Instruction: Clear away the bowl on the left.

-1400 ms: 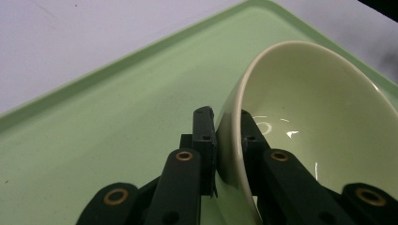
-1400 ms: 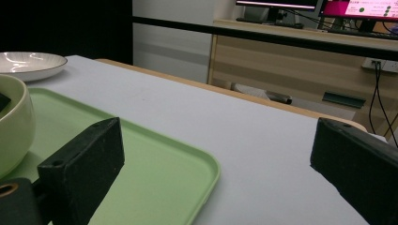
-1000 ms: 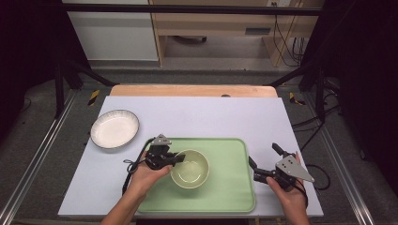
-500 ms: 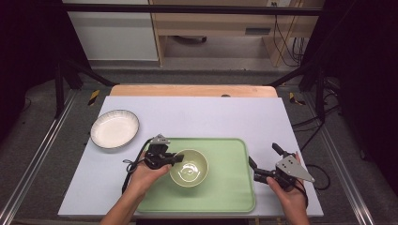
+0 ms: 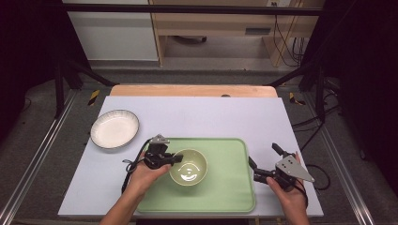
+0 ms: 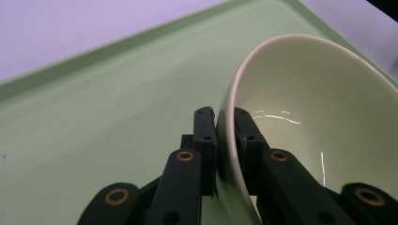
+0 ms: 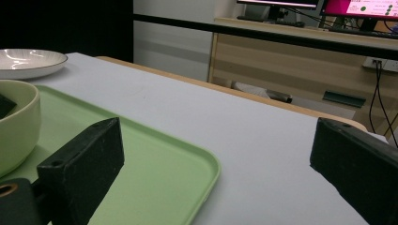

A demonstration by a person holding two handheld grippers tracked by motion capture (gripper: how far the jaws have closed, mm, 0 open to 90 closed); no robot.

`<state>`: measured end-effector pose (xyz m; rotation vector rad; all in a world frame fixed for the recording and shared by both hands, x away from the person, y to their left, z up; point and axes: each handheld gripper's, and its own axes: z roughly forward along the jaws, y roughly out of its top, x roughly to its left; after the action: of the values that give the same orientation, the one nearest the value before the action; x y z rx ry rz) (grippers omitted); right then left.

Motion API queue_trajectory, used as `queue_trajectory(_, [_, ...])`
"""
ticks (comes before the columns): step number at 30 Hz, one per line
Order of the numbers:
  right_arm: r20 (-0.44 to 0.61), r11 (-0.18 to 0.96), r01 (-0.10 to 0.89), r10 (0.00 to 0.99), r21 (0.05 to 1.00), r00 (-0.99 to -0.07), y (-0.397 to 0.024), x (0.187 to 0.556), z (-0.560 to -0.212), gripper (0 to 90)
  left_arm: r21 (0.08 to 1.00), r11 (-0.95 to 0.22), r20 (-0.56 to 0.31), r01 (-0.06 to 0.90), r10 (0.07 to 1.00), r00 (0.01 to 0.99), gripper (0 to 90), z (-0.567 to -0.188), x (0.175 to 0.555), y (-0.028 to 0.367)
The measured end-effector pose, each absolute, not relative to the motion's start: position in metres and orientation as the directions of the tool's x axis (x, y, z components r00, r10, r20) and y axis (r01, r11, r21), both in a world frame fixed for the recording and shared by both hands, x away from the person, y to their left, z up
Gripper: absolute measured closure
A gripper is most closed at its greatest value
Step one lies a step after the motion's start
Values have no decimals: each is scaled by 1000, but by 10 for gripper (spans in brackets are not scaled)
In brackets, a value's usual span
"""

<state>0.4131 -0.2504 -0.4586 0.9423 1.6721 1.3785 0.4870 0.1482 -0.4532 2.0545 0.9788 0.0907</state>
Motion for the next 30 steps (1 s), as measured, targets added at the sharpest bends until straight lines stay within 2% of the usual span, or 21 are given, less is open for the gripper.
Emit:
queue_trajectory(24, [-94, 141, 75, 892, 987, -442, -250, 413, -458, 33, 707, -351, -268, 614, 671, 691, 796, -456, 488, 150])
queue_trajectory(30, [-95, 142, 75, 892, 987, -441, -251, 413, -458, 33, 721, -357, -248, 594, 668, 702, 719, -453, 489, 153])
